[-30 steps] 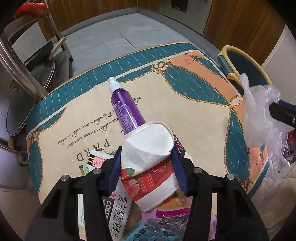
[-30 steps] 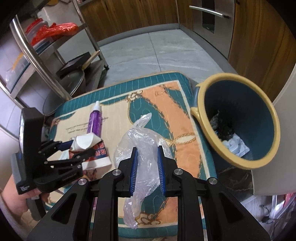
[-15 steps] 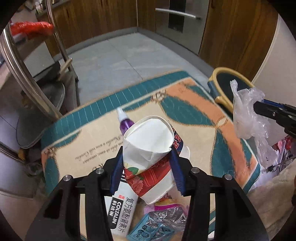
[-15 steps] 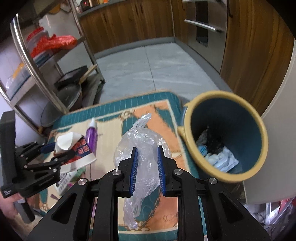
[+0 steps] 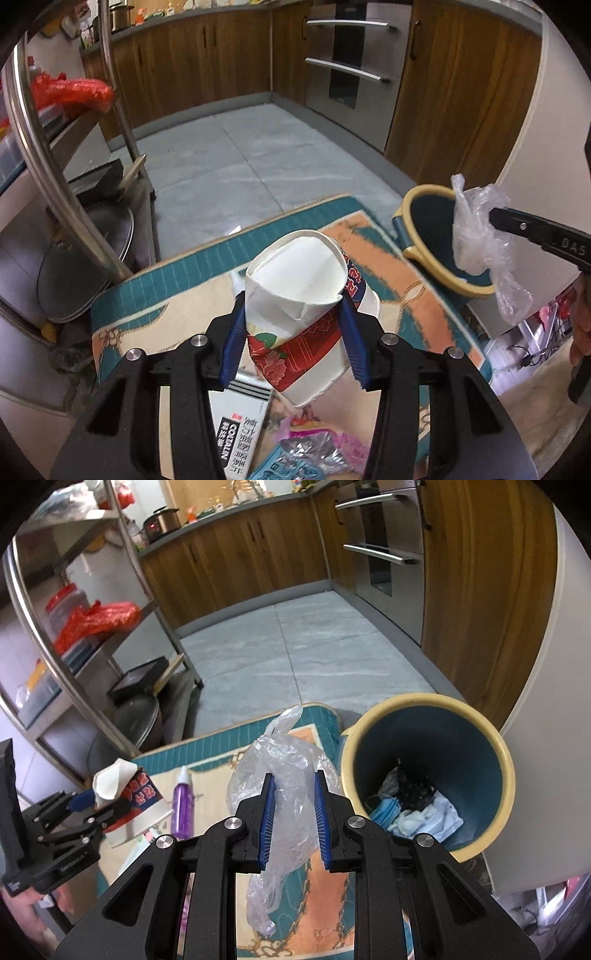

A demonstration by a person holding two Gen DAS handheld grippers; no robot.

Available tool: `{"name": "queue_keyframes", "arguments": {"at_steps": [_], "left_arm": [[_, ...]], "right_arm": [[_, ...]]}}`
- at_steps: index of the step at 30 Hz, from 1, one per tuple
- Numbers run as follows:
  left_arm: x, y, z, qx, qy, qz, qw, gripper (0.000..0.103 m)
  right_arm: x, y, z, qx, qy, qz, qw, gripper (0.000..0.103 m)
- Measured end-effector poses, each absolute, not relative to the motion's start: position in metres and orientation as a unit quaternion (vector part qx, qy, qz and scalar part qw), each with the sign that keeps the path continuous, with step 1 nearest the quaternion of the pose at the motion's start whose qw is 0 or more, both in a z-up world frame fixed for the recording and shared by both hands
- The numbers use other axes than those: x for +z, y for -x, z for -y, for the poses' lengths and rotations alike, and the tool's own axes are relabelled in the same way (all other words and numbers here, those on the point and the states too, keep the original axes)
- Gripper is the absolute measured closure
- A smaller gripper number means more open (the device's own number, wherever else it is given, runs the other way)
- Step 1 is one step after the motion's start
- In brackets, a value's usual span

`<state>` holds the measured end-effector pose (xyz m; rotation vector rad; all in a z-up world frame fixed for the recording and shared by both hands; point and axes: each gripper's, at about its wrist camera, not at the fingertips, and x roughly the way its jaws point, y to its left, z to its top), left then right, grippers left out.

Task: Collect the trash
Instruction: 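Release the plastic bag into the bin with the right tool while the left drops the paper cup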

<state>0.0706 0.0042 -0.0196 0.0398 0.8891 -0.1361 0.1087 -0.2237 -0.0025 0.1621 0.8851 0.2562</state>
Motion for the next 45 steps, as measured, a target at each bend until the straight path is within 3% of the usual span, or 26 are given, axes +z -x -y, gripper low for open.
{"name": "queue_keyframes", "arguments": {"at_steps": [23, 32, 45], "left_arm": [[0.007, -0.093, 0.077, -0.126, -0.038, -0.386, 0.913, 0.056], [-0.009, -0.105, 0.133, -0.166, -0.071, -0.389, 0.904, 0.056], [-0.068, -0.134, 0.22, -0.206, -0.126, -0.416, 0.877, 0.056]], "right_arm": [[0.041, -0.118, 0.309, 0.06, -0.004, -0.354, 0.933, 0.081], [0.005, -0.133, 0.369, 0.066, -0.009, -0.4, 0.914, 0.081], [-0.039, -0.145, 0.364, 0.069, 0.017, -0.45, 0.89, 0.081]]}}
